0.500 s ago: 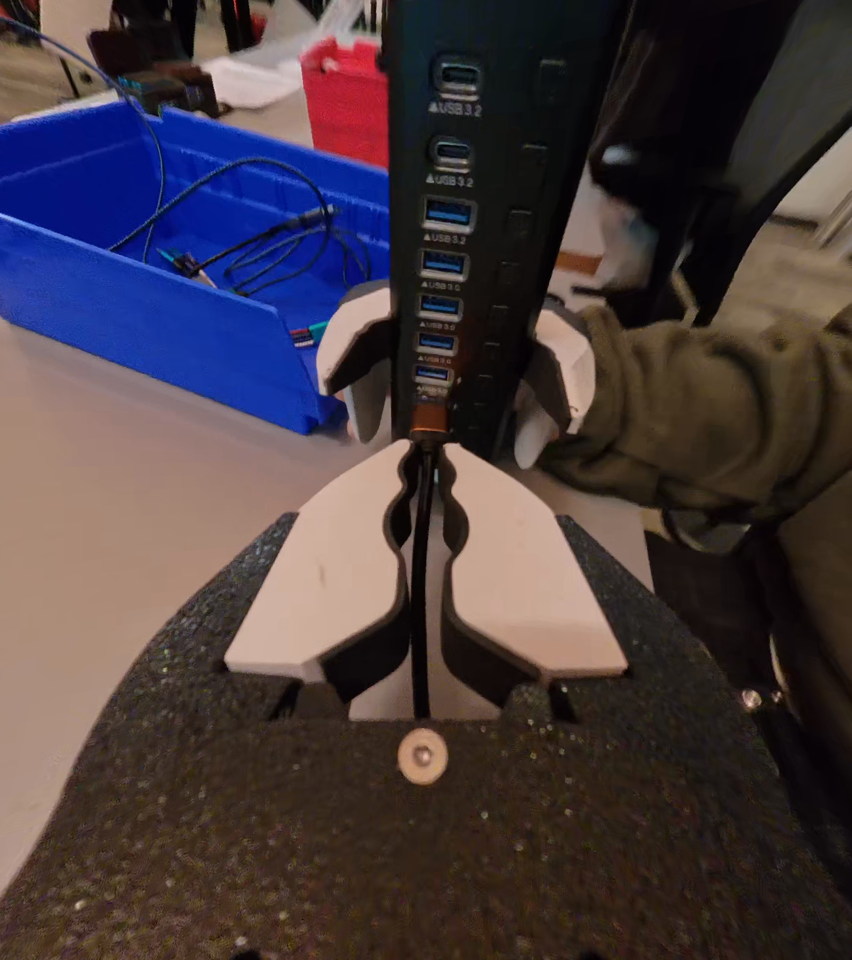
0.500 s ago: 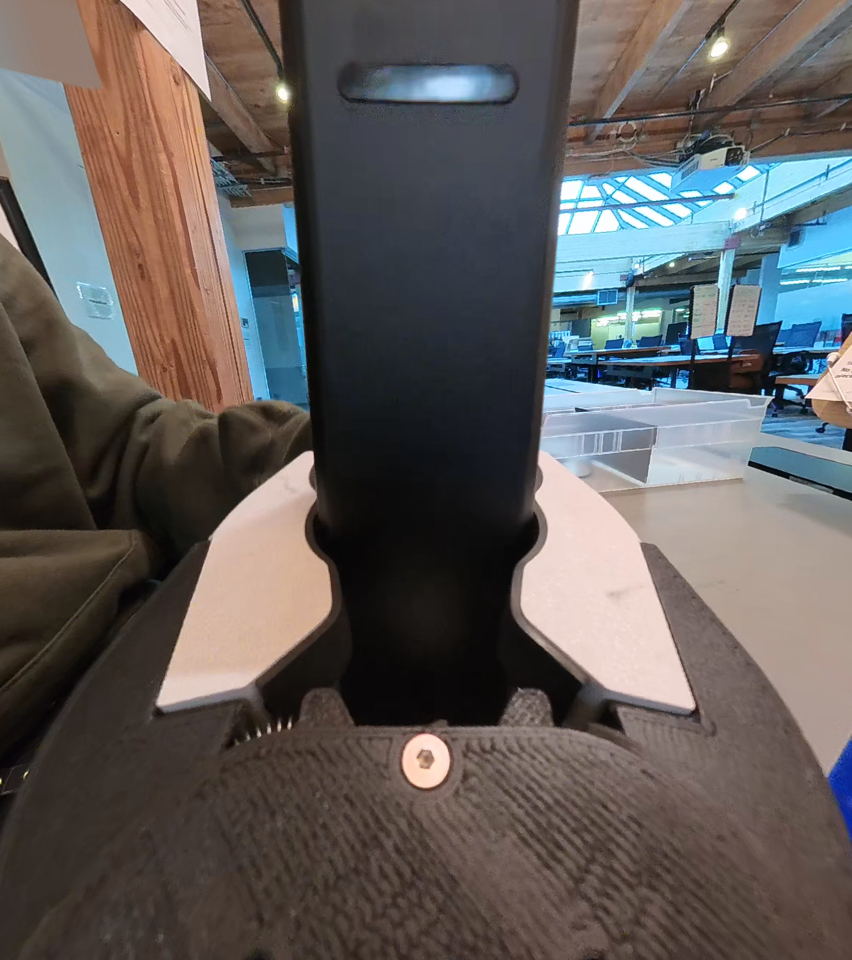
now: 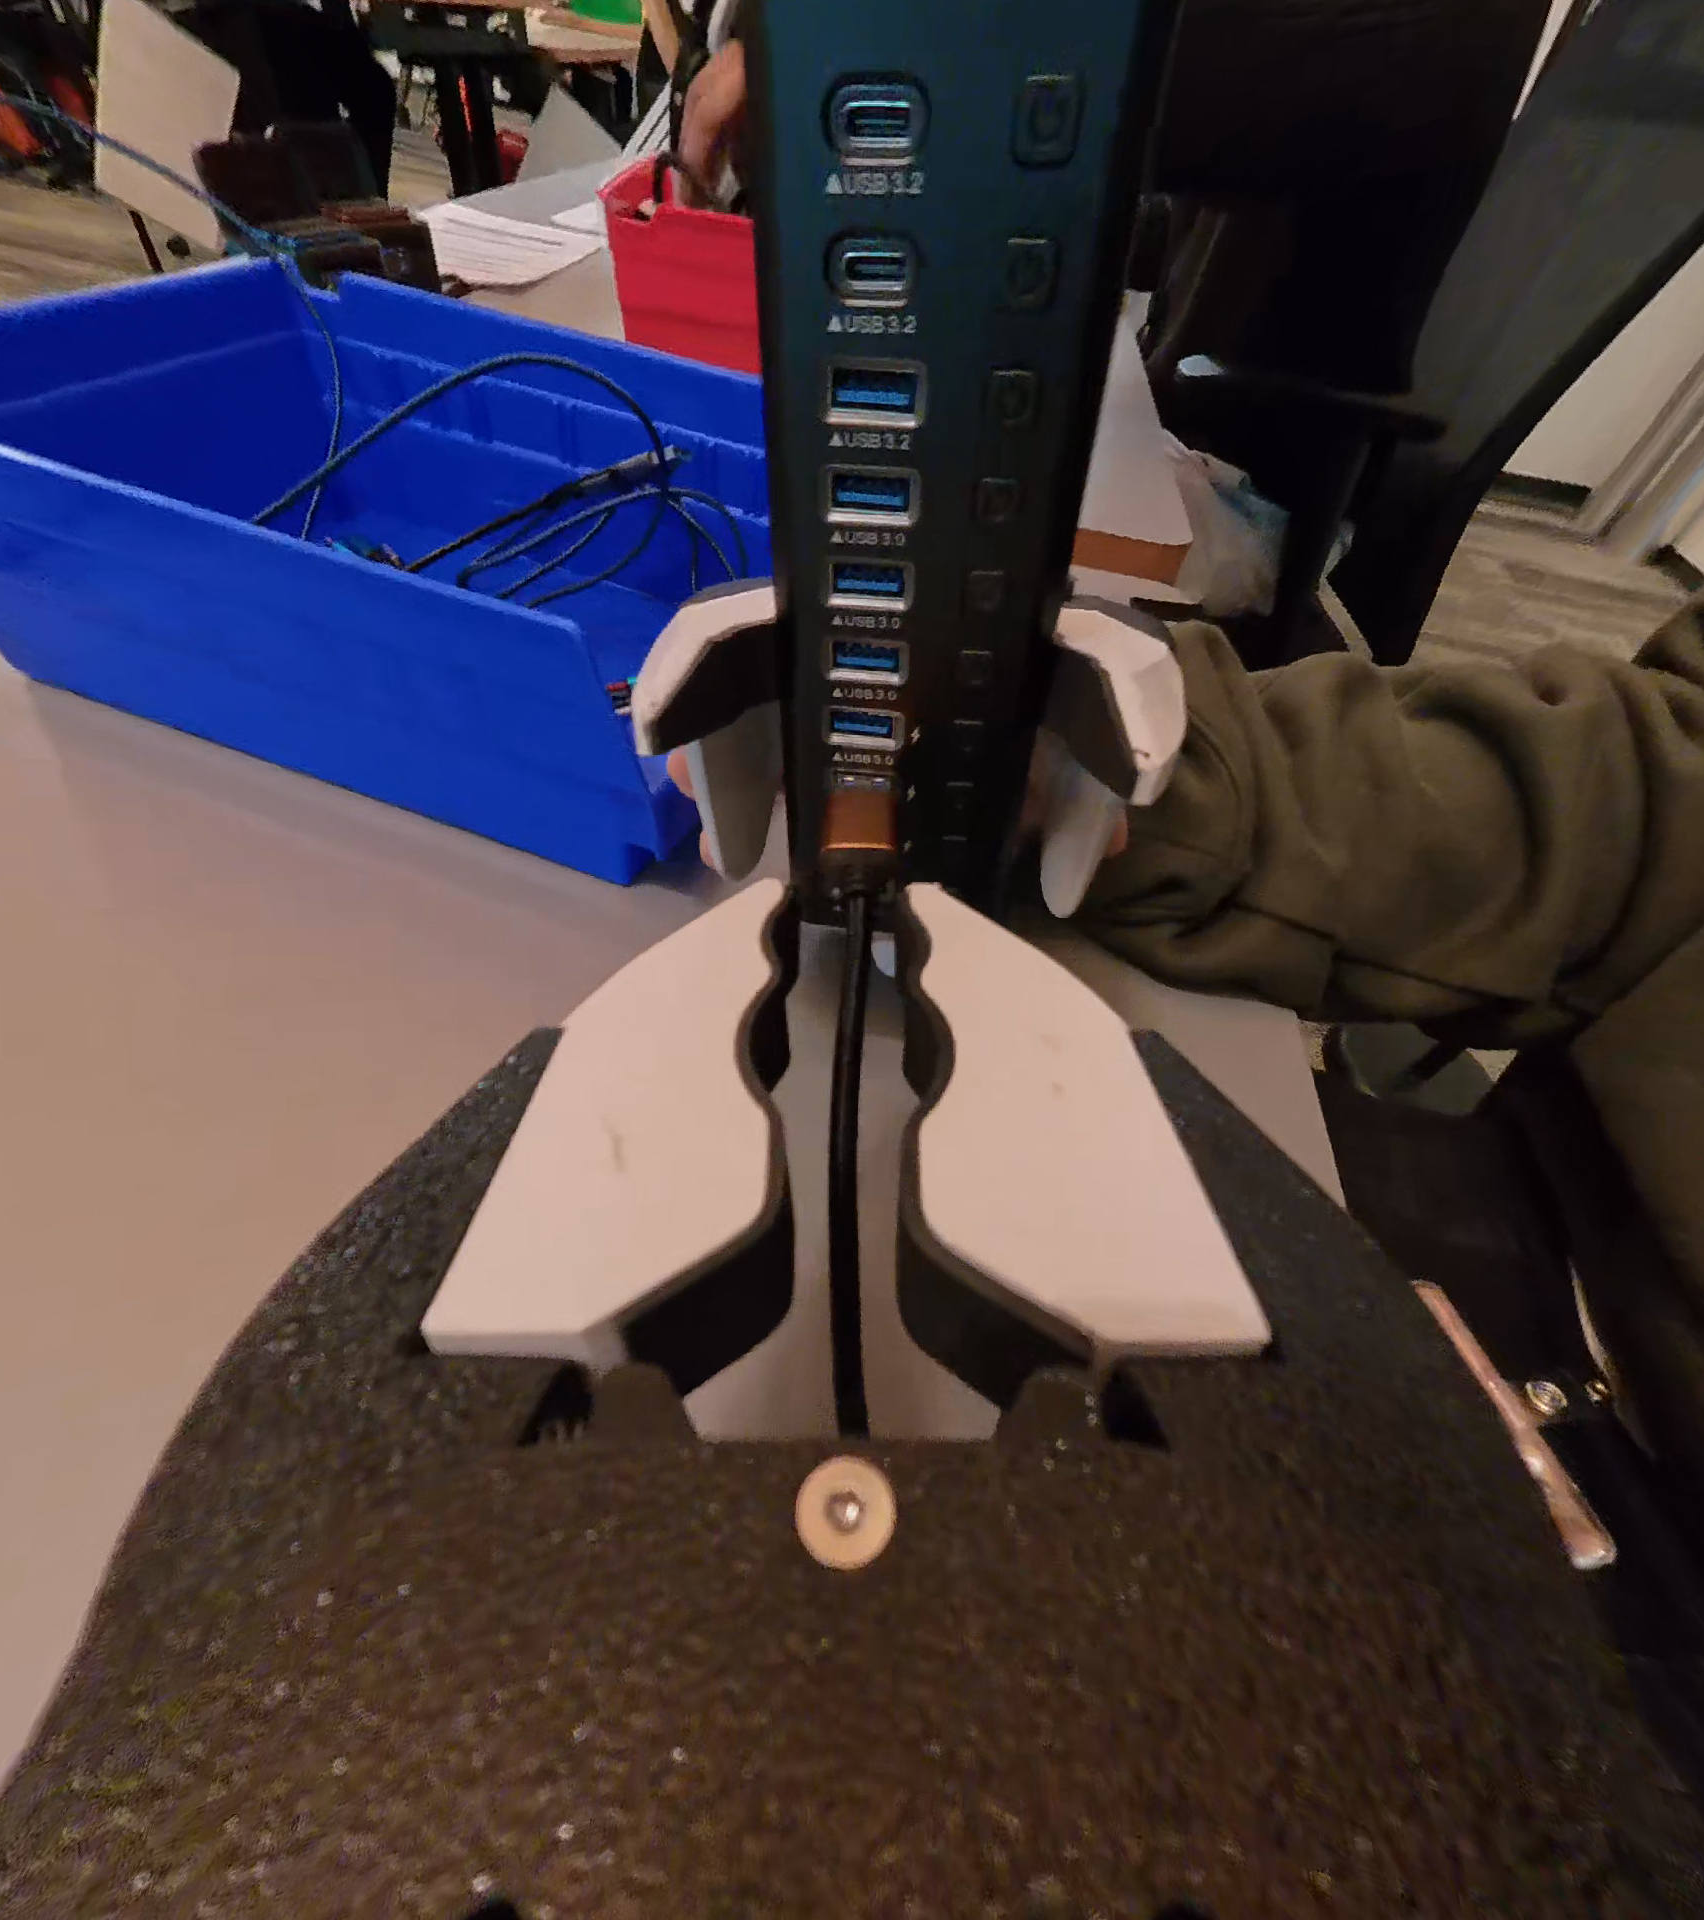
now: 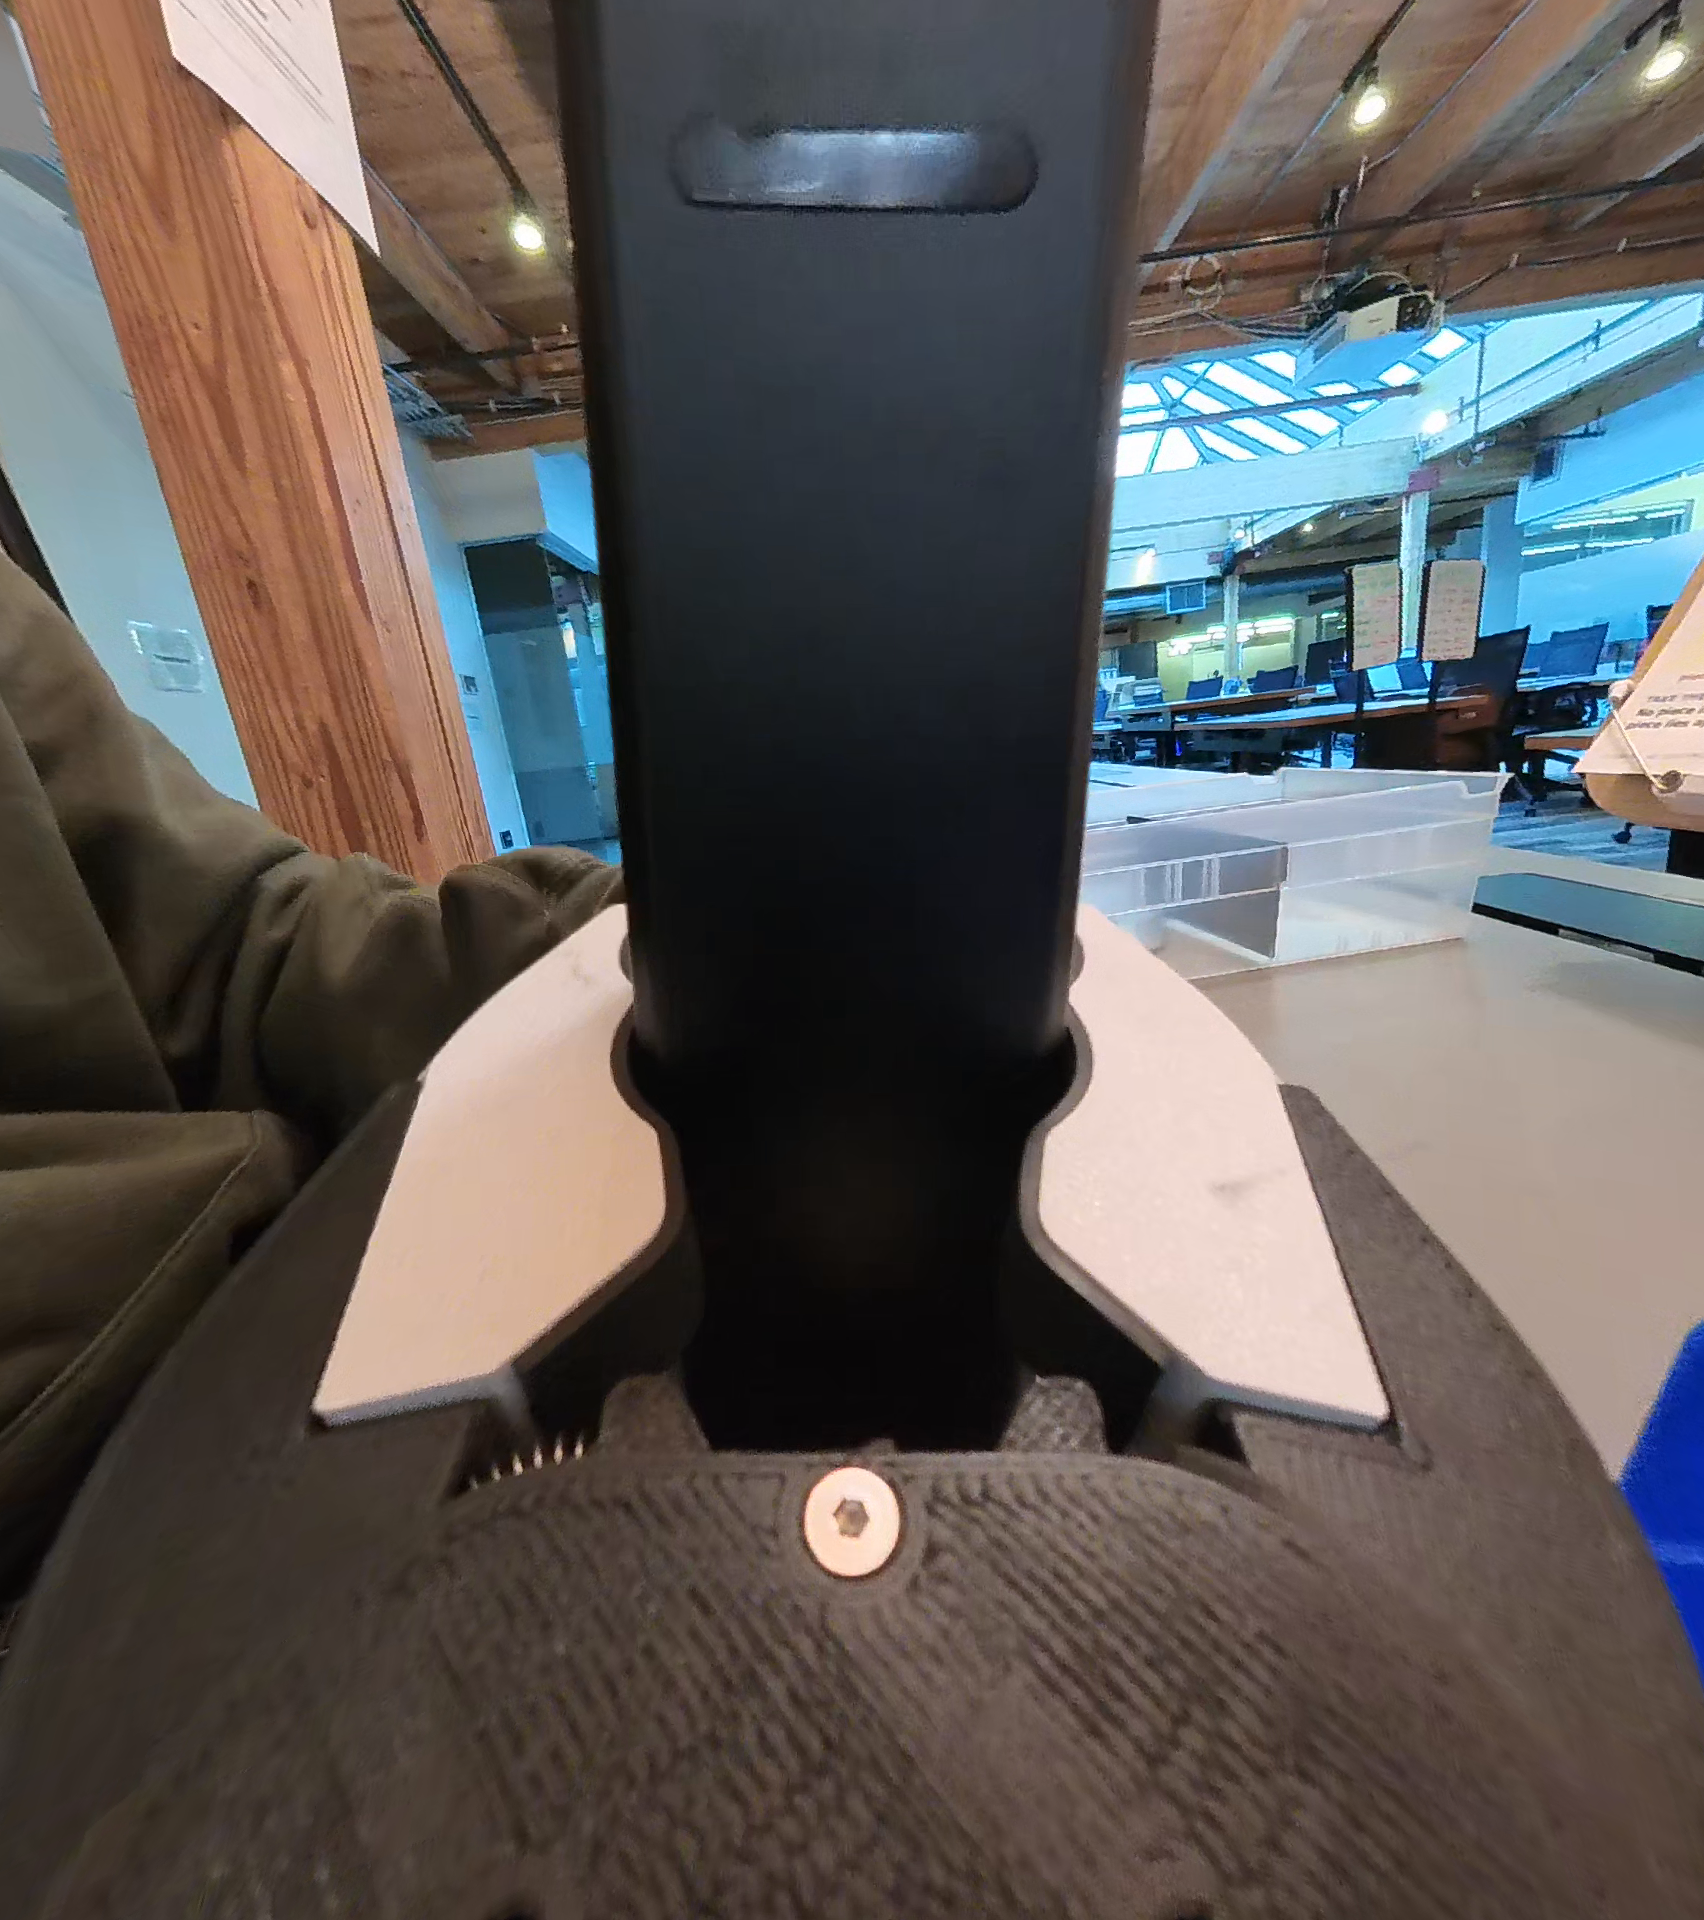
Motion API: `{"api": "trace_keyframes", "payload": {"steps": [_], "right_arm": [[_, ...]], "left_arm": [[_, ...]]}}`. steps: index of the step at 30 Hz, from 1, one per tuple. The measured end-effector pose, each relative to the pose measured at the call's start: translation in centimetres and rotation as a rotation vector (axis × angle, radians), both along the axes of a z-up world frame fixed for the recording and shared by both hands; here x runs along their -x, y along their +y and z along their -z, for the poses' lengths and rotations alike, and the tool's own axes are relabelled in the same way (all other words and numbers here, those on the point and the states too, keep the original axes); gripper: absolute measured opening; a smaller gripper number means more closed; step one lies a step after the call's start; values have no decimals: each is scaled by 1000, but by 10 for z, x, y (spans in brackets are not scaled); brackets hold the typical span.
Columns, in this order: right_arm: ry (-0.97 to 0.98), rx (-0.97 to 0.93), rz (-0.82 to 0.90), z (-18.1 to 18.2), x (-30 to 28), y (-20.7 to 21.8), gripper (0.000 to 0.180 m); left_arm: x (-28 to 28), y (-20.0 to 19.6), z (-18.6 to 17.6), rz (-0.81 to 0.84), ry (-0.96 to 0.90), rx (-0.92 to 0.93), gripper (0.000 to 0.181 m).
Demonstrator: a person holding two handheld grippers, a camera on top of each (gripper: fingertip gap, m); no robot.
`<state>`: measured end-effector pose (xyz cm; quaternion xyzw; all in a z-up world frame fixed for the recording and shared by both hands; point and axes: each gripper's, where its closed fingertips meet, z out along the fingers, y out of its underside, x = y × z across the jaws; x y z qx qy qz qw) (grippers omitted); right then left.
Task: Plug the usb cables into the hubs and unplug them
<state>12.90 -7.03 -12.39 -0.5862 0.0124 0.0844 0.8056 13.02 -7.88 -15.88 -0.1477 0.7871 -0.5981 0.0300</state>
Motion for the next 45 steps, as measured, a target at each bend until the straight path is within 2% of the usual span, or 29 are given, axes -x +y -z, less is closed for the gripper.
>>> {"api": "trace_keyframes", "payload": {"steps": [5, 8, 11, 15, 17, 19, 20, 26, 31, 35, 45], "right_arm": [[-4, -3, 3, 0, 0, 0, 72], [-21, 12, -4, 1, 3, 2, 72], [-29, 34, -3, 3, 4, 5, 72], [-56, 60, 6, 5, 7, 8, 72], [-77, 78, 8, 7, 9, 11, 72], [-83, 89, 14, 8, 10, 12, 72], [-70, 96, 11, 9, 9, 13, 72], [-42, 217, 15, 21, 6, 24, 72], [2, 119, 63, 11, -3, 16, 77], [-26, 133, 112, 12, -8, 16, 71], [-39, 166, 164, 15, -13, 20, 72]], "left_arm": [[-2, 14, -11, -48, -34, -97, 38], [-10, 19, -46, -159, -152, -142, 63], [3, -9, -82, -107, -171, -111, 77], [-2, -41, -73, -76, -196, -226, 89], [-1, -52, -73, -38, -176, -205, 84], [-7, -57, -77, -33, -168, -171, 66], [-8, -58, -76, -23, -145, -169, 65], [-9, -54, -64, 24, -104, -244, 63], [-13, -50, -49, 31, -122, -314, 63], [-15, -49, -47, 32, -102, -291, 63], [-19, -45, -46, 44, -113, -294, 63]]}}
